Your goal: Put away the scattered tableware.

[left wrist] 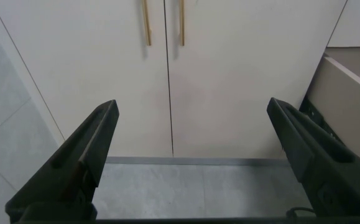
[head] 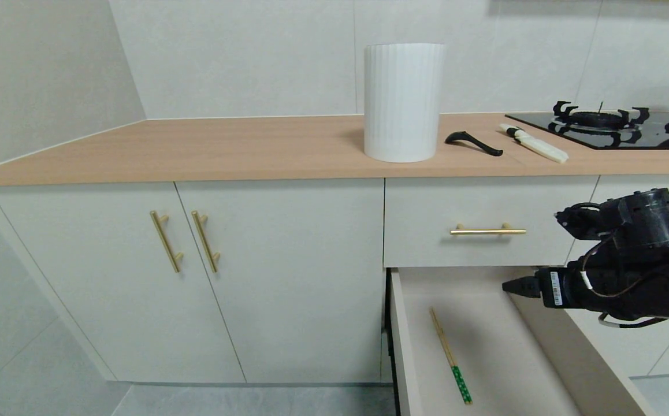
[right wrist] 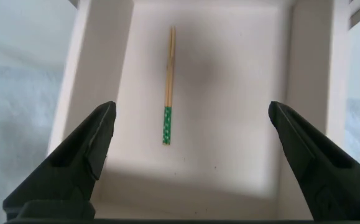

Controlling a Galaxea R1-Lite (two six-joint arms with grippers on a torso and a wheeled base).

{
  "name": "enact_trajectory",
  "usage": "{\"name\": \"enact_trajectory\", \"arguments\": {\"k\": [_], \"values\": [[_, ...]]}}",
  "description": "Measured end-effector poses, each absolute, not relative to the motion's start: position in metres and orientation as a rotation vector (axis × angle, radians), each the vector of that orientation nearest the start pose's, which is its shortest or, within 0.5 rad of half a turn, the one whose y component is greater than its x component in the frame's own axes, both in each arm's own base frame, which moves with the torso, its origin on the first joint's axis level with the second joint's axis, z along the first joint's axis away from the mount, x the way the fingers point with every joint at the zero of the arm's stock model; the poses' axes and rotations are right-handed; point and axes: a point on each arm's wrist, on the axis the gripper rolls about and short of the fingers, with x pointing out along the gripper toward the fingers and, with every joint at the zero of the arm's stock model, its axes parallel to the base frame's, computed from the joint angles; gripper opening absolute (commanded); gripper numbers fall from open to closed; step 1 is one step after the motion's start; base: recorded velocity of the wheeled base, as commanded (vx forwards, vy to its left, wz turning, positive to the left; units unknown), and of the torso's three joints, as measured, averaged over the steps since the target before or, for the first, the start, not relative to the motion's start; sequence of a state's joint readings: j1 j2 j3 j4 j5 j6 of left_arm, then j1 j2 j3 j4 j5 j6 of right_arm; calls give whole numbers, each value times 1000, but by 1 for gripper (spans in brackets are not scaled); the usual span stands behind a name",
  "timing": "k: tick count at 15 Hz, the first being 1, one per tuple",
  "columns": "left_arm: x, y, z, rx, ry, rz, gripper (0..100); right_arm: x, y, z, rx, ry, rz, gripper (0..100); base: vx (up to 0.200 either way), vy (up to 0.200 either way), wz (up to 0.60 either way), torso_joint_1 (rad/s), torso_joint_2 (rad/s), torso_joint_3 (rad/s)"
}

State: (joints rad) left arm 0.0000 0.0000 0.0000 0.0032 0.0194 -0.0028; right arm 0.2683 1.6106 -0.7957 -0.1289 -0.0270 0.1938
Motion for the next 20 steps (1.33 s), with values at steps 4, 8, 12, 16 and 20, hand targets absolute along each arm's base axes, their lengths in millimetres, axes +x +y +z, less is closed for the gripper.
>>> {"name": "enact_trajectory", "arguments": {"k": [4, 8, 12, 16, 20], "values": [[-23, 0, 75, -3, 3, 19, 100, 253, 68, 166, 89, 673, 165, 100, 0, 0, 0, 0, 0, 0], [-23, 0, 75, -3, 3, 20, 100, 252, 68, 168, 88, 665, 166, 100, 0, 0, 0, 61, -212, -207], [-23, 0, 75, -3, 3, 20, 100, 251, 68, 169, 88, 663, 168, 100, 0, 0, 0, 129, -498, -305], [-23, 0, 75, -3, 3, 20, 100, 253, 68, 166, 87, 672, 165, 100, 0, 0, 0, 168, -467, -292], [-23, 0, 75, -3, 3, 20, 100, 254, 68, 164, 85, 679, 165, 100, 0, 0, 0, 188, -472, -282]]}}
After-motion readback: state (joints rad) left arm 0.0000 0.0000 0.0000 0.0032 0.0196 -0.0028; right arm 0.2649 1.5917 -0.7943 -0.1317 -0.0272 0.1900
